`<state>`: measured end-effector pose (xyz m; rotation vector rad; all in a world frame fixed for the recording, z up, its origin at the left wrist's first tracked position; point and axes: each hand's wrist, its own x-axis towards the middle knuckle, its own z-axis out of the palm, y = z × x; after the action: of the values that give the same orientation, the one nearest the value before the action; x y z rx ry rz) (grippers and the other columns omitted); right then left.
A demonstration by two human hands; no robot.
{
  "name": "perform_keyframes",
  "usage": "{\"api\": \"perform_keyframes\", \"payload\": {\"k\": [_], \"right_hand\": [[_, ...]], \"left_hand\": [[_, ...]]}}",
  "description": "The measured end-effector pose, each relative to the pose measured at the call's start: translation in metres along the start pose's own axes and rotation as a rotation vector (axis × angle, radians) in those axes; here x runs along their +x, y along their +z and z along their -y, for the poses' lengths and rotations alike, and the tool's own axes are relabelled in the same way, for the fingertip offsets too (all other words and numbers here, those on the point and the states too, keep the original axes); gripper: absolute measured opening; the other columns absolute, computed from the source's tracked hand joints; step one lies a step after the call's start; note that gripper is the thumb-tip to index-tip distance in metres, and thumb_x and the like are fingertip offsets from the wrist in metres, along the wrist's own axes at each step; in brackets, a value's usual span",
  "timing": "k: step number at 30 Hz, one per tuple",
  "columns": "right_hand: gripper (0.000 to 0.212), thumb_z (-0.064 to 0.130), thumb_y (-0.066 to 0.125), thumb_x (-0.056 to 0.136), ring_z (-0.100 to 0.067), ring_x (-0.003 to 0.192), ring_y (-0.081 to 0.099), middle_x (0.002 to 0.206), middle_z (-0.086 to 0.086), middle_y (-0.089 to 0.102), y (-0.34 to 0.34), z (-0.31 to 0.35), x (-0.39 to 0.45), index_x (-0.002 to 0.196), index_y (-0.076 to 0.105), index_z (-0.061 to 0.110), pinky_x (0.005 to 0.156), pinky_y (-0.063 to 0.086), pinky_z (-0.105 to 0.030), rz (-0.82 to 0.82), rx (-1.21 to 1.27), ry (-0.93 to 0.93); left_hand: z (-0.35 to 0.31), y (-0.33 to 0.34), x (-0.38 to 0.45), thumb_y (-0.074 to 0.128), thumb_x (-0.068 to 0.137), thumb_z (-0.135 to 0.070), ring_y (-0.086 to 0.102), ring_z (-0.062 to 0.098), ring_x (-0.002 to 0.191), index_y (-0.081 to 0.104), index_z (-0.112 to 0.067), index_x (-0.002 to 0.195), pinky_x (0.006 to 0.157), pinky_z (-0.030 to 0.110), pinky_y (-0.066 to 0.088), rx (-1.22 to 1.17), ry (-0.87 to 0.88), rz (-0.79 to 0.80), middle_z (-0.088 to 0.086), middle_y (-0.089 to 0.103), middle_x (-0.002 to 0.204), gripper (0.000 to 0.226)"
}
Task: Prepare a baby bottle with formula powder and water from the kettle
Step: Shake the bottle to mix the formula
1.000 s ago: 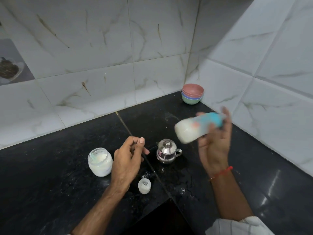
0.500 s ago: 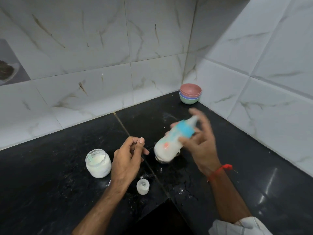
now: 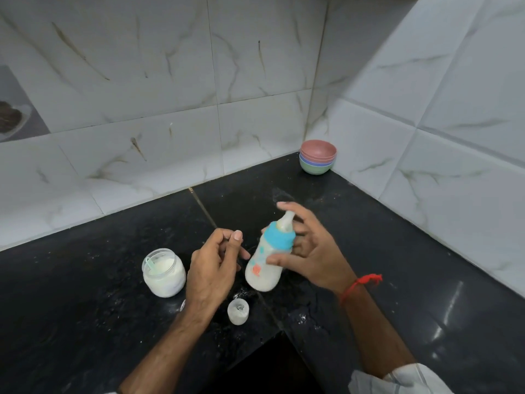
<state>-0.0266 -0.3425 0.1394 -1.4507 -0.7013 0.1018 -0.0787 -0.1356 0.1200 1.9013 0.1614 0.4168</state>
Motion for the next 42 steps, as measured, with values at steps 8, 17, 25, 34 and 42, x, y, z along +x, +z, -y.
{"api": "perform_keyframes", "payload": {"k": [8, 17, 25, 34, 42], "right_hand": [[0.077, 0.033, 0.073, 0.083, -0.022, 0.115, 0.072, 0.132, -0.011, 0.068, -0.033, 0.001, 0.005, 0.151, 0.047, 0.008, 0.089, 0.062, -0.034, -1.043, 1.235, -0.357], [0.078, 0.015, 0.086, 0.082, -0.035, 0.112, 0.072, 0.125, -0.025, 0.07, 0.005, 0.001, -0.001, 0.147, 0.047, 0.029, 0.092, 0.061, -0.045, -0.215, 0.295, -0.099], [0.05, 0.032, 0.071, 0.089, -0.025, 0.112, 0.073, 0.136, -0.014, 0.065, -0.035, 0.002, 0.004, 0.13, 0.065, 0.003, 0.097, 0.06, -0.039, -1.054, 1.167, -0.28], [0.084, 0.013, 0.089, 0.08, -0.021, 0.11, 0.074, 0.123, 0.003, 0.072, 0.02, -0.017, 0.008, 0.145, 0.047, 0.045, 0.093, 0.06, -0.029, 0.138, -0.142, 0.141], [0.067, 0.013, 0.078, 0.092, -0.019, 0.111, 0.073, 0.125, -0.007, 0.069, 0.025, -0.036, 0.043, 0.141, 0.046, 0.045, 0.097, 0.06, -0.035, -0.133, -0.148, 0.193]], "left_hand": [[0.0, -0.008, -0.003, 0.056, 0.107, -0.039, 0.071, 0.012, 0.059, 0.067, -0.031, 0.091, 0.059, 0.015, 0.054, -0.03, -0.01, -0.036, -0.011, 0.079, 0.075, 0.021], [0.008, 0.0, -0.005, 0.053, 0.103, -0.055, 0.072, 0.007, 0.063, 0.065, -0.036, 0.093, 0.063, 0.034, 0.058, 0.027, 0.021, -0.018, -0.017, 0.078, 0.079, 0.024], [0.008, -0.007, -0.006, 0.056, 0.107, -0.042, 0.072, 0.01, 0.059, 0.065, -0.037, 0.089, 0.062, 0.022, 0.056, -0.013, -0.002, -0.036, -0.012, 0.079, 0.076, 0.021], [0.005, -0.005, -0.005, 0.053, 0.103, -0.056, 0.074, 0.01, 0.064, 0.065, -0.037, 0.091, 0.066, 0.047, 0.063, 0.022, 0.018, -0.044, -0.016, 0.078, 0.078, 0.025], [0.015, -0.026, -0.011, 0.057, 0.106, -0.041, 0.071, 0.003, 0.064, 0.065, -0.035, 0.09, 0.057, 0.012, 0.052, -0.022, -0.056, -0.104, -0.015, 0.079, 0.078, 0.019]]}}
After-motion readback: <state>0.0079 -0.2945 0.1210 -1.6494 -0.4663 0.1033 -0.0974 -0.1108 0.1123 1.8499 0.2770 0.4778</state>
